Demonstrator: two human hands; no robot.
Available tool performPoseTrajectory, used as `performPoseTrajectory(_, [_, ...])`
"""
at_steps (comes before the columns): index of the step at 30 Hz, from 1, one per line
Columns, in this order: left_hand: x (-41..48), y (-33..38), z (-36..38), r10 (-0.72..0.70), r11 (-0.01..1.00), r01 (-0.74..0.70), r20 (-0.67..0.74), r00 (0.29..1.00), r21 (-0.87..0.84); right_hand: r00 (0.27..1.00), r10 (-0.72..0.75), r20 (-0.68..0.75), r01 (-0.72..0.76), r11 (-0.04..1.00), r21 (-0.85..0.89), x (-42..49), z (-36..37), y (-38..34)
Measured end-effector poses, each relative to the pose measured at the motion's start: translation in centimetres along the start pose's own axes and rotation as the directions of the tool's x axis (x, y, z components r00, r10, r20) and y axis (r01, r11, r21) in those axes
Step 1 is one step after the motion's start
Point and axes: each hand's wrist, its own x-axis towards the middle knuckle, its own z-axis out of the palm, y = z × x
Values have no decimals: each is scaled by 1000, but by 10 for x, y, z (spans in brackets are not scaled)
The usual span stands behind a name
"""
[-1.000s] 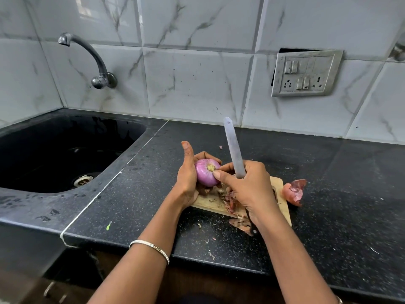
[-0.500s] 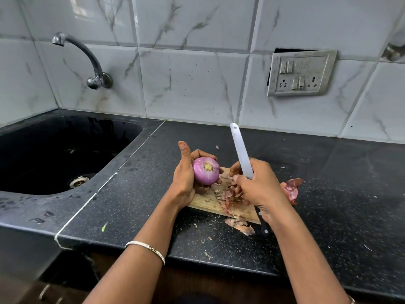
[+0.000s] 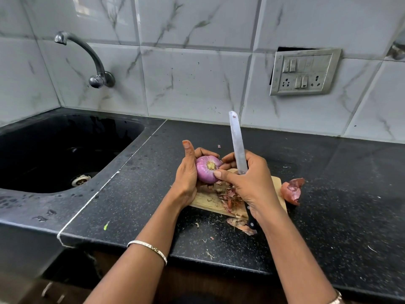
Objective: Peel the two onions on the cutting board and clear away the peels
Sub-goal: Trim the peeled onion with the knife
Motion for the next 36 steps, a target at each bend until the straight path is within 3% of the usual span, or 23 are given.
performPoseTrajectory(14, [2, -5, -1, 172, 977, -173, 19, 985, 121, 999, 42, 30, -38, 992, -121, 9, 2, -1])
performPoseTrajectory(22, [1, -4, -2, 258, 954, -256, 11, 966, 157, 994, -111, 8, 107, 941, -321, 7, 19, -3])
performPoseTrajectory(36, [-3, -2, 2, 137, 990, -137, 12, 991, 45, 986, -128, 104, 153, 946, -286, 6, 7, -1])
